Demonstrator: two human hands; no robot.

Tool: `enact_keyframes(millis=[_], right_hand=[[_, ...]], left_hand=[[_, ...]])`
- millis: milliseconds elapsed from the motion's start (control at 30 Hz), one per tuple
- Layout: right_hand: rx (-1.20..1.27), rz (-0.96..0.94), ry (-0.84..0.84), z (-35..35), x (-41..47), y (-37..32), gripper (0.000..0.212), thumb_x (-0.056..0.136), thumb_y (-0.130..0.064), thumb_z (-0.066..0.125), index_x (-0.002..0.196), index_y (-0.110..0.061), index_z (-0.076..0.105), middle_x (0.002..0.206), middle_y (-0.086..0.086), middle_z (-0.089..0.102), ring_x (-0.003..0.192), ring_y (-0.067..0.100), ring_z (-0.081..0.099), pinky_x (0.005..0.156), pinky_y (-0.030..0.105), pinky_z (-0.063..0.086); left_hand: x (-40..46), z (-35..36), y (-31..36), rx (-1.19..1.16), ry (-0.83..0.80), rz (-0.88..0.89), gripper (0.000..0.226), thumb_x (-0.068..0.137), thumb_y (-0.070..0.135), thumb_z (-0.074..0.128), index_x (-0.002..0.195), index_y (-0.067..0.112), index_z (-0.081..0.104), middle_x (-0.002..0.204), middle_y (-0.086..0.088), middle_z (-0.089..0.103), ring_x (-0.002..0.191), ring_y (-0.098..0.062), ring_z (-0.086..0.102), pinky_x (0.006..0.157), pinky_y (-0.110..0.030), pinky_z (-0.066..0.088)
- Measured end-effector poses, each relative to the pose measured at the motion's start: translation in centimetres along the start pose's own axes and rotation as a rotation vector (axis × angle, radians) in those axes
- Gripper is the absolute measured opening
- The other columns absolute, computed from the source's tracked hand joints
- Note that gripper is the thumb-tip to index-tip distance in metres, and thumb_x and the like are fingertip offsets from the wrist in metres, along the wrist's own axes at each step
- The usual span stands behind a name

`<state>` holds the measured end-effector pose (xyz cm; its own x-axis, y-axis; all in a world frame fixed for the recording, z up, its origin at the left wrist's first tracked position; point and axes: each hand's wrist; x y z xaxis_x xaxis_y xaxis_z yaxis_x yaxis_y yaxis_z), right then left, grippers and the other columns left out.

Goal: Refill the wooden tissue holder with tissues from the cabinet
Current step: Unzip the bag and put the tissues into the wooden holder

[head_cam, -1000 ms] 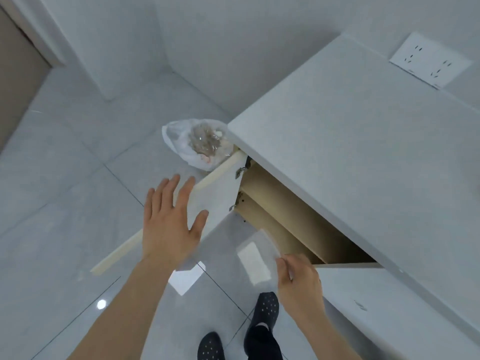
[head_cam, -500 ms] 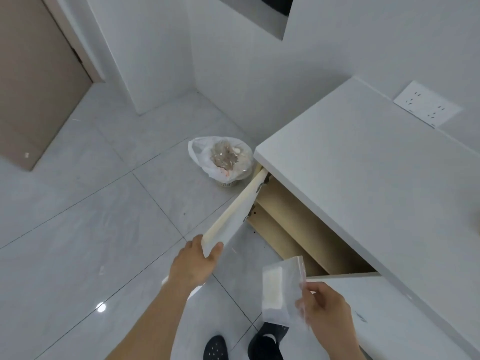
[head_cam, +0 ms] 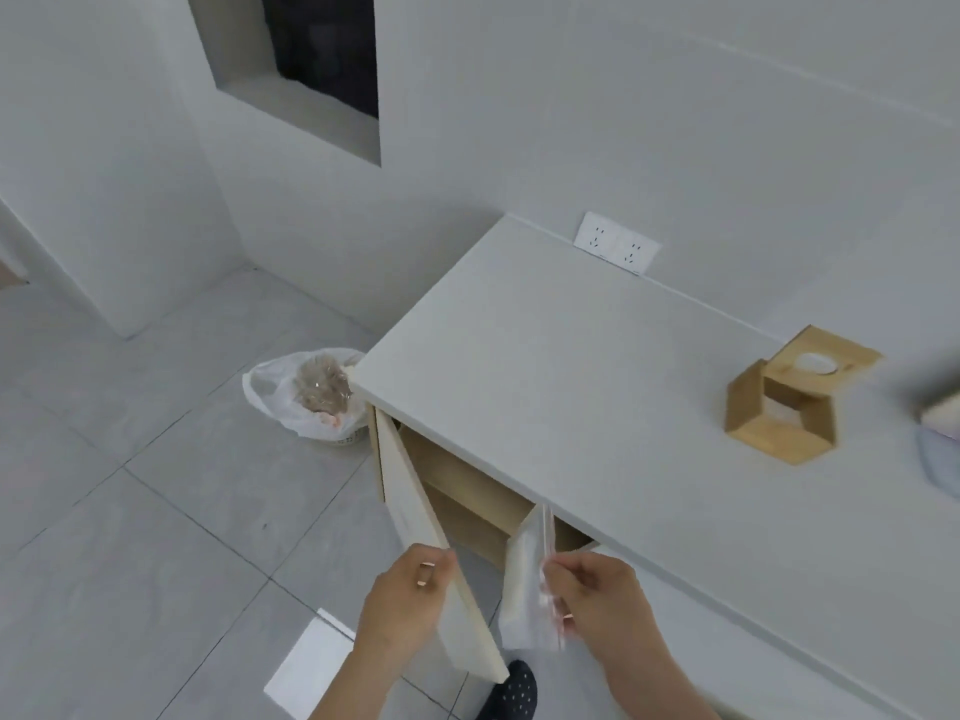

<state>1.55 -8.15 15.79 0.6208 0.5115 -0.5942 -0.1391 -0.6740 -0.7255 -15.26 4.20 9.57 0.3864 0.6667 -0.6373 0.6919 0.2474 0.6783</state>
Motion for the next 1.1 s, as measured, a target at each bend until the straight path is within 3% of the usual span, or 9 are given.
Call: enact_keyframes(millis=[100, 167, 400, 500, 633, 733, 833, 967, 1100], right_hand=[[0.015, 0.014, -0.068, 0.1, 0.7, -2.3, 0.021, 0.088, -0.004, 0.065, 0.070, -0.003, 0.075, 0.064, 0.006, 0.063, 0.061, 0.019, 0.055, 0.060, 0.030, 0.052], [0.171, 0.005, -0.044, -7.8, 2.3, -3.4, 0.018, 0.087, 0.000, 0.064, 0.072, 0.005, 0.072, 0.065, 0.008, 0.061, 0.061, 0.021, 0.055, 0.062, 0.033, 0.054], [0.338, 0.014, -0.079, -11.1, 4.9, -7.1, 0.012, 0.091, -0.006, 0.072, 0.083, -0.003, 0.080, 0.067, 0.007, 0.072, 0.055, 0.020, 0.065, 0.056, 0.028, 0.057], [0.423, -0.018, -0.043, -15.5, 6.6, -8.3, 0.011, 0.092, -0.008, 0.073, 0.085, -0.003, 0.080, 0.068, 0.008, 0.070, 0.056, 0.022, 0.064, 0.058, 0.030, 0.057], [0.491, -0.078, -0.040, -20.5, 8.3, -9.3, 0.026, 0.092, -0.008, 0.070, 0.067, -0.011, 0.075, 0.066, 0.010, 0.065, 0.057, 0.024, 0.058, 0.058, 0.031, 0.056], [0.511, -0.101, 0.016, -23.8, 9.5, -10.0, 0.027, 0.092, -0.009, 0.070, 0.066, -0.013, 0.074, 0.066, 0.007, 0.067, 0.058, 0.023, 0.060, 0.059, 0.030, 0.055], [0.531, -0.090, 0.088, -26.2, 10.6, -10.5, 0.022, 0.092, -0.011, 0.071, 0.072, -0.011, 0.078, 0.066, 0.005, 0.070, 0.058, 0.020, 0.064, 0.059, 0.028, 0.056], [0.603, -0.059, 0.182, -28.1, 11.9, -11.2, 0.016, 0.095, -0.011, 0.068, 0.091, -0.002, 0.081, 0.072, 0.008, 0.074, 0.060, 0.021, 0.068, 0.060, 0.029, 0.058], [0.626, -0.043, 0.211, -29.3, 12.9, -12.0, 0.020, 0.094, -0.010, 0.063, 0.093, -0.001, 0.080, 0.073, 0.008, 0.075, 0.062, 0.021, 0.070, 0.061, 0.028, 0.061]], left_hand=[[0.0, -1.3, 3.4, -0.143, 0.062, 0.077, 0.011, 0.091, 0.049, 0.058, 0.086, 0.042, 0.066, 0.096, 0.013, 0.075, 0.091, -0.011, 0.073, 0.088, -0.040, 0.058], [0.0, 3.1, 13.8, -0.055, 0.008, 0.237, 0.011, 0.088, 0.045, 0.064, 0.083, 0.036, 0.068, 0.085, 0.012, 0.075, 0.083, -0.014, 0.072, 0.086, -0.042, 0.057], [0.4, 6.5, 21.6, -0.184, 0.049, 0.279, 0.013, 0.094, 0.028, 0.064, 0.088, 0.017, 0.069, 0.086, -0.002, 0.076, 0.065, -0.013, 0.072, 0.086, -0.050, 0.061], [0.8, 9.4, 26.4, -0.190, 0.072, 0.310, 0.013, 0.095, 0.027, 0.062, 0.088, 0.019, 0.068, 0.087, 0.000, 0.075, 0.065, -0.012, 0.072, 0.087, -0.050, 0.060], [1.4, 13.7, 31.5, -0.203, 0.074, 0.349, 0.012, 0.094, 0.029, 0.061, 0.088, 0.022, 0.068, 0.085, 0.005, 0.075, 0.064, -0.007, 0.072, 0.084, -0.048, 0.060], [2.2, 16.7, 34.8, -0.186, 0.061, 0.380, 0.010, 0.093, 0.030, 0.062, 0.087, 0.025, 0.068, 0.085, 0.008, 0.074, 0.065, -0.007, 0.073, 0.082, -0.046, 0.060], [3.1, 19.5, 37.3, -0.089, 0.002, 0.414, 0.010, 0.092, 0.027, 0.060, 0.086, 0.030, 0.067, 0.089, 0.008, 0.074, 0.076, -0.011, 0.074, 0.078, -0.040, 0.060], [4.4, 22.1, 39.9, 0.051, -0.024, 0.467, 0.022, 0.089, 0.016, 0.055, 0.086, 0.034, 0.066, 0.090, 0.017, 0.070, 0.082, 0.000, 0.066, 0.063, -0.022, 0.046], [5.7, 22.2, 41.5, 0.148, -0.091, 0.550, 0.021, 0.088, 0.019, 0.056, 0.087, 0.036, 0.068, 0.092, 0.018, 0.072, 0.081, 0.000, 0.068, 0.064, -0.021, 0.047]])
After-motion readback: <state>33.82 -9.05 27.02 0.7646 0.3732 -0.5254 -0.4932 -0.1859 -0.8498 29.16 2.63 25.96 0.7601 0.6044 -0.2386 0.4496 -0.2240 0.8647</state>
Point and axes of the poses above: each hand's wrist, its own x-axis towards the middle knuckle, its own z-axis out of the palm, y = z × x
